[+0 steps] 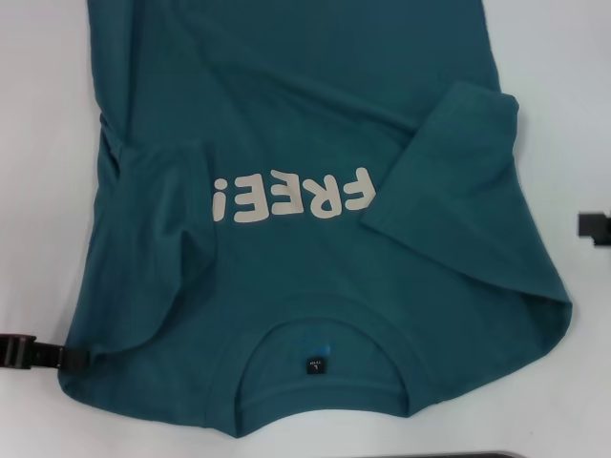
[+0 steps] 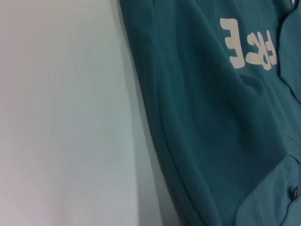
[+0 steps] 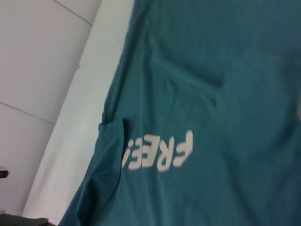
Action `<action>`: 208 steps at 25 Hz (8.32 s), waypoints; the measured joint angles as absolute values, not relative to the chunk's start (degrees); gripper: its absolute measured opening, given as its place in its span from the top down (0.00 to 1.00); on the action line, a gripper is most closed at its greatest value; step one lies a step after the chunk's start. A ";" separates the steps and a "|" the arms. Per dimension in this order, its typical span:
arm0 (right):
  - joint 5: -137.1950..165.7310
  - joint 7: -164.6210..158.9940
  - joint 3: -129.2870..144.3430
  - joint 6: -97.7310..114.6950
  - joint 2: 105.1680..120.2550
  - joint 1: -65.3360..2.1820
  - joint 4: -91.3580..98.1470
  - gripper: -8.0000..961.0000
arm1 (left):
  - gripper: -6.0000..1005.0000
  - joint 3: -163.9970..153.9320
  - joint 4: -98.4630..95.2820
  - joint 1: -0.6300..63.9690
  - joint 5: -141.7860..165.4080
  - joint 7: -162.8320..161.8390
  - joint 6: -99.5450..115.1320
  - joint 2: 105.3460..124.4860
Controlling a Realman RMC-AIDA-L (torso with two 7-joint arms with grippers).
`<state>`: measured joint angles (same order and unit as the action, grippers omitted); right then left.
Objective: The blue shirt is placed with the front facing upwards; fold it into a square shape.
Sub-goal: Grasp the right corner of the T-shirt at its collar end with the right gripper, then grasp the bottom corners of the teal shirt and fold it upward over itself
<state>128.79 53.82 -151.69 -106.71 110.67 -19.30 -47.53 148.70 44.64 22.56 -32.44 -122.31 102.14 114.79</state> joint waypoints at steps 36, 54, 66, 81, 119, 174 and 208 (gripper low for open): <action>137.99 51.08 -151.36 -102.73 111.21 -19.11 -38.76 0.16 | 0.94 148.27 44.72 22.67 -32.25 -121.50 102.22 114.34; 142.96 48.94 -151.27 -100.80 111.85 -21.69 -38.05 0.36 | 0.94 148.27 44.74 22.85 -32.26 -121.37 102.18 114.08; 142.78 48.50 -151.63 -100.52 112.01 -21.13 -38.48 0.90 | 0.94 148.27 44.74 23.19 -32.26 -121.29 101.91 113.90; 142.23 64.05 -160.46 -101.01 114.78 -19.28 -38.53 0.95 | 0.94 148.89 44.56 22.06 -32.46 -121.55 102.21 113.54; 134.12 72.27 -160.84 -104.15 114.78 -9.37 -38.76 0.95 | 0.94 149.50 44.21 17.24 -32.44 -119.36 105.98 113.56; 126.67 61.18 -151.35 -75.40 112.91 -41.08 -39.60 0.95 | 0.94 153.98 36.96 49.53 -43.26 -125.97 77.23 108.27; 126.56 63.69 -145.07 -56.94 112.86 -42.93 -29.85 0.95 | 0.93 153.58 30.73 47.11 -47.90 -121.69 62.59 110.55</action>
